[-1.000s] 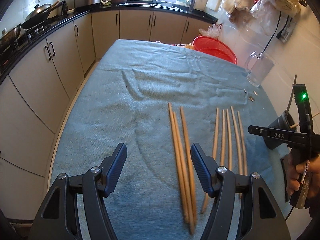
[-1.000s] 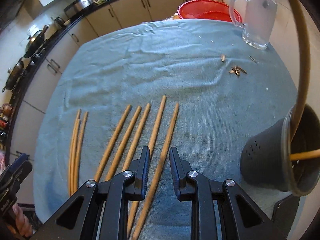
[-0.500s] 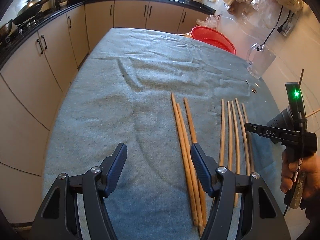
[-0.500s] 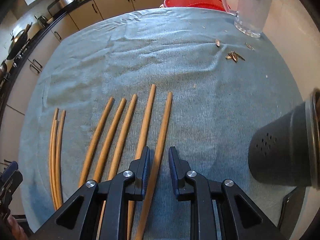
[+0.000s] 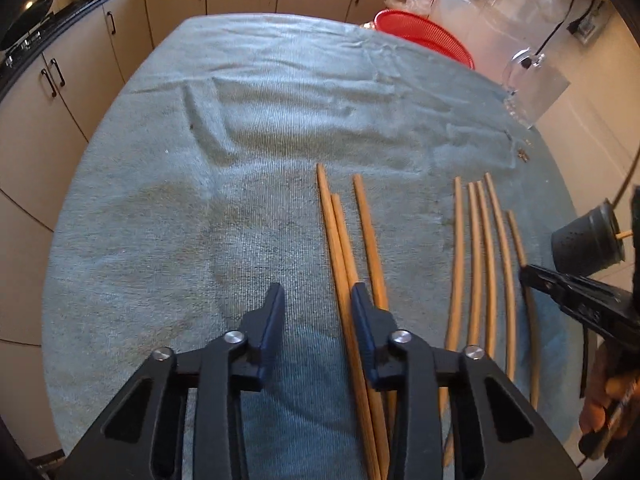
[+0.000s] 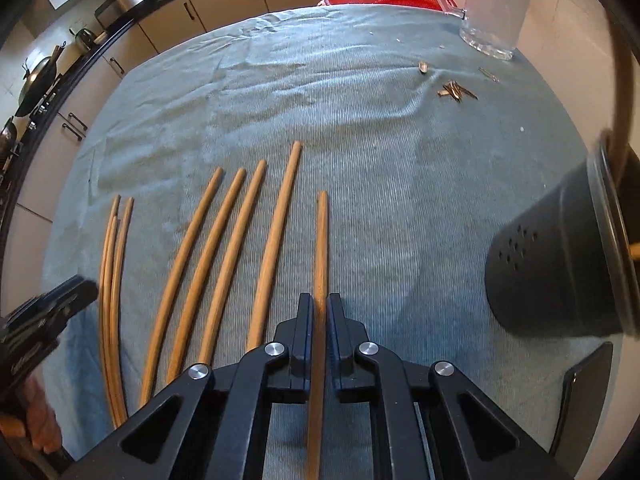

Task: Organize utensils
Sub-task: 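Close the right gripper on another wooden chopstick, then lift the chopstick upright and carry it to the black holder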

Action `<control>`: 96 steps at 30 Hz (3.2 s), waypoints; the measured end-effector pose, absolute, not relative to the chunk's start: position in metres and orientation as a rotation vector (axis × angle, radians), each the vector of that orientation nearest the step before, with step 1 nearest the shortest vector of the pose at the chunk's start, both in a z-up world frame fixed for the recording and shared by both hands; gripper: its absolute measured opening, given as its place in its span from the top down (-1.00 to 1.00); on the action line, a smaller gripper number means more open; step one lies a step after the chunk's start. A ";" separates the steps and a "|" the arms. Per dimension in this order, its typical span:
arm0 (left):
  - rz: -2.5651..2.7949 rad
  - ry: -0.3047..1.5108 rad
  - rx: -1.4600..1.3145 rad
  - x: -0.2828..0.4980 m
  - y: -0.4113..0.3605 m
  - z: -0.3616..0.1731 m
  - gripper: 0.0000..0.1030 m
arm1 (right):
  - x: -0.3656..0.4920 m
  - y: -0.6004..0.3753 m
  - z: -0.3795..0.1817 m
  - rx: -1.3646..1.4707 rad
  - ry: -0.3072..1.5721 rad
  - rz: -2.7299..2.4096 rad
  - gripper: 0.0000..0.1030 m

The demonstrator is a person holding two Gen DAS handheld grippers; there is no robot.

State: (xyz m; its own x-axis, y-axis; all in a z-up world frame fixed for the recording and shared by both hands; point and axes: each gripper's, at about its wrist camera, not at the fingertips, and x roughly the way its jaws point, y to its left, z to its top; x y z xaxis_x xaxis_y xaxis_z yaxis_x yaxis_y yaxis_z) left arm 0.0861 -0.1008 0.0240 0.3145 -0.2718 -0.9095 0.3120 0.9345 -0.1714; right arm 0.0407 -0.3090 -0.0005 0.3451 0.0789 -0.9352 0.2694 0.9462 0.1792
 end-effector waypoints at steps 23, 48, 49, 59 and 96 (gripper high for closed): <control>-0.303 1.168 0.094 0.106 -0.113 0.024 0.87 | 0.052 -0.312 0.002 0.307 1.235 -0.076 0.86; -0.359 0.836 -0.027 0.012 -0.085 0.148 0.88 | -0.049 -0.303 0.119 0.367 0.787 -0.014 0.86; -0.357 0.829 -0.024 0.010 -0.085 0.152 0.88 | -0.053 -0.303 0.122 0.368 0.779 -0.010 0.86; -0.345 0.761 -0.017 0.001 -0.088 0.184 0.88 | -0.068 -0.310 0.151 0.394 0.696 0.021 0.86; -0.742 0.709 -0.045 -0.004 -0.259 0.283 0.88 | -0.183 -0.491 0.230 0.749 0.394 -0.317 0.86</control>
